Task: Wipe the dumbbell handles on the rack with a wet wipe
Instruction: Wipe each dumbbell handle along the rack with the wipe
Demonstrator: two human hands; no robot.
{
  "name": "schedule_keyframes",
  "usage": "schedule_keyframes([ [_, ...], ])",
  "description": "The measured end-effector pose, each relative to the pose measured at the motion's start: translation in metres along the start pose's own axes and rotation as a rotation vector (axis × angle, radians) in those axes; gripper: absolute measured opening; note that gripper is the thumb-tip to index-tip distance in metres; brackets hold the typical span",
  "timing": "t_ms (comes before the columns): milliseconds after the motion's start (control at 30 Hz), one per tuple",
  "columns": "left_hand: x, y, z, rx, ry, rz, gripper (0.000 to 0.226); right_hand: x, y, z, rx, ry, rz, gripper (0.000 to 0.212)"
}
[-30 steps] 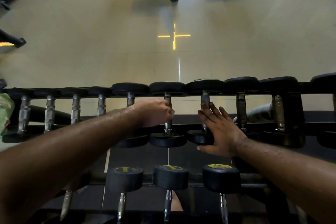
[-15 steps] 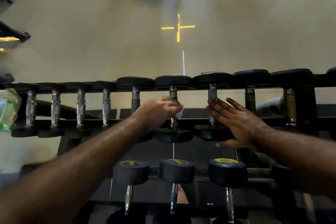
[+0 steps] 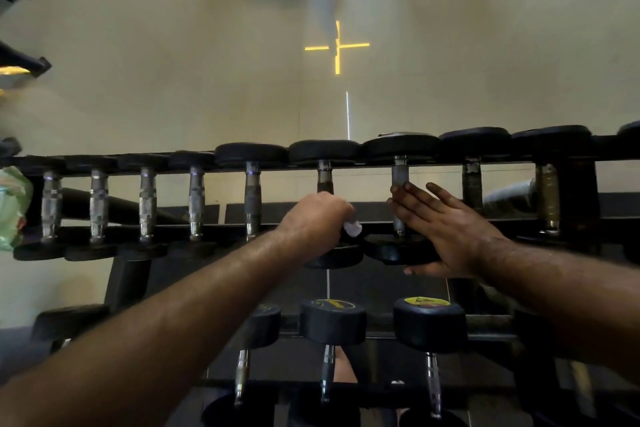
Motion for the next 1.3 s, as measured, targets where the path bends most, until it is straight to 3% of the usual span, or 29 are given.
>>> schedule_keyframes([
  [100,0.02,0.03,-0.001,-0.238,0.0,0.113,0.025,0.001,0.003,0.001,-0.012,0.004,-0.006,0.121],
  [233,-0.019,0.001,-0.019,-0.359,0.005,0.013,0.015,0.001,0.007,-0.001,-0.031,-0.002,-0.003,0.123],
  [300,-0.051,-0.021,-0.022,-0.274,-0.081,-0.054,0.028,0.002,0.007,-0.001,-0.016,-0.004,-0.004,0.123],
  [400,-0.079,-0.021,-0.018,-0.011,-0.285,-0.124,0.013,0.001,0.008,-0.001,-0.025,-0.001,-0.01,0.123],
  [500,-0.07,0.028,-0.024,-0.126,-0.386,-0.181,0.013,0.001,0.009,-0.001,-0.029,0.001,-0.015,0.123],
  [633,-0.062,0.007,-0.028,-0.226,-0.227,-0.284,0.02,0.001,0.009,0.0,-0.028,-0.004,-0.027,0.123],
  [700,-0.06,-0.023,-0.02,-0.076,-0.181,-0.365,0.013,0.001,0.008,0.0,-0.025,-0.004,-0.023,0.123],
  [733,-0.061,-0.039,-0.015,0.115,-0.171,-0.335,0.012,0.001,0.007,-0.001,-0.014,-0.004,-0.027,0.123],
  [800,-0.054,-0.057,-0.012,0.455,-0.144,-0.168,0.022,0.0,0.006,-0.001,0.007,-0.006,-0.037,0.123],
  [833,-0.049,-0.05,-0.011,0.515,-0.121,-0.076,0.027,0.0,0.005,-0.001,0.017,-0.009,-0.037,0.123],
  [900,-0.044,-0.036,-0.012,0.588,-0.088,0.001,0.031,0.001,0.003,0.0,0.032,-0.011,-0.033,0.123],
  [1033,-0.045,-0.023,-0.034,0.636,-0.136,-0.161,0.029,0.001,0.005,0.001,0.038,-0.011,-0.047,0.123],
  [1200,-0.062,0.001,-0.042,0.218,-0.197,-0.503,0.019,0.0,0.001,0.0,0.071,-0.021,-0.04,0.121],
  [1233,-0.061,-0.014,-0.038,0.28,-0.172,-0.476,0.019,0.0,0.0,0.001,0.061,-0.019,-0.033,0.121],
  [1300,-0.05,-0.055,-0.033,0.621,-0.059,-0.293,0.022,-0.001,0.002,0.0,0.045,-0.011,-0.023,0.121],
])
Point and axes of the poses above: each hand's wrist, its own z-axis towards the middle knuckle, its own y-axis out of the palm, x = y × z, the point moved 10 cm from there along z, towards the middle knuckle, and after that the axes turned 3 degrees about -y, right-handed, at the moved point
